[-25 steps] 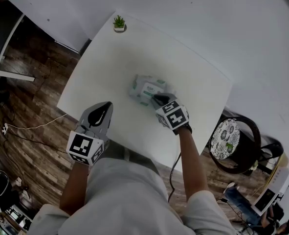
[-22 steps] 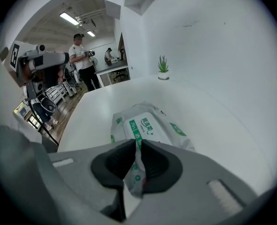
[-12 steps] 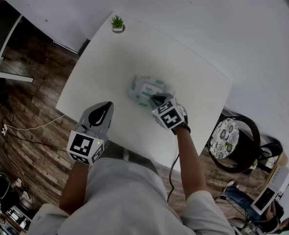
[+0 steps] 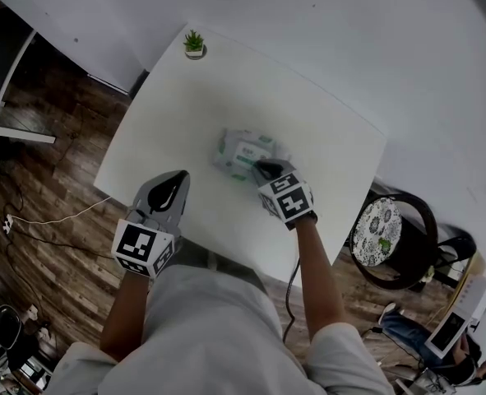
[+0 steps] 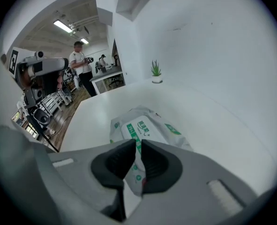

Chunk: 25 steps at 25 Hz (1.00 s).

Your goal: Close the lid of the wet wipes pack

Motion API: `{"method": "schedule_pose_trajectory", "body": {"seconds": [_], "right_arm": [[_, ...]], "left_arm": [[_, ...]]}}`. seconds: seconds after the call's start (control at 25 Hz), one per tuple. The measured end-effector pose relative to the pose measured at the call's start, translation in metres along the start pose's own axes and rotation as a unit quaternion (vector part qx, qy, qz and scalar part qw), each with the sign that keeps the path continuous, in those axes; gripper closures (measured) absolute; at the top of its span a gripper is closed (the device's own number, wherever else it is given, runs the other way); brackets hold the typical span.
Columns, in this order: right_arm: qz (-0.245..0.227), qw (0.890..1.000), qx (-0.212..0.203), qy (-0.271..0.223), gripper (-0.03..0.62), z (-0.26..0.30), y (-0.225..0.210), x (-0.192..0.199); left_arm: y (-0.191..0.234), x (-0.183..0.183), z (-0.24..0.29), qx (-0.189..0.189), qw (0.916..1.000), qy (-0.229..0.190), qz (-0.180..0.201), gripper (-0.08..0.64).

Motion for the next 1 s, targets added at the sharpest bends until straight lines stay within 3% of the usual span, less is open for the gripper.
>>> {"method": "schedule_pose_trajectory", "body": {"seconds": [0.16,0.2,0.48,0.68,1.0], "right_arm": [[0.014,0.998,0.034,-0.046,0.555,-0.024,0.0,-0.004],[0.023,0.997,0.041,-0.06,0.58,-0.03,0.0,-0.005],[0.083,0.982,0.088,-0.146,0.588,-0.086,0.002,-0.001],[0.119,0.966,0.125,-0.19,0.588,-0.125,0.009,0.01],[0.159,0.932,0.205,-0.254,0.588,-0.192,0.021,0.028]], "left_arm": [[-0.003,-0.005,0.0,0.006,0.9999,-0.006,0.006,0.554],[-0.004,-0.007,0.0,0.008,0.9999,-0.008,0.008,0.554],[-0.013,-0.025,0.004,0.031,0.9988,-0.029,0.025,0.554],[-0.02,-0.039,0.007,0.05,0.9971,-0.043,0.04,0.554],[-0.032,-0.064,0.011,0.081,0.9925,-0.065,0.064,0.554]]}}
Point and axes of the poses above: the fingertips, and each gripper's own axes: z forward along the fingers, y to its left, x out of its underside, the point moved 8 cm from there along -z, backward along the fingers, and after that the axes turned 8 degrees about y, right-handed, at the moved point
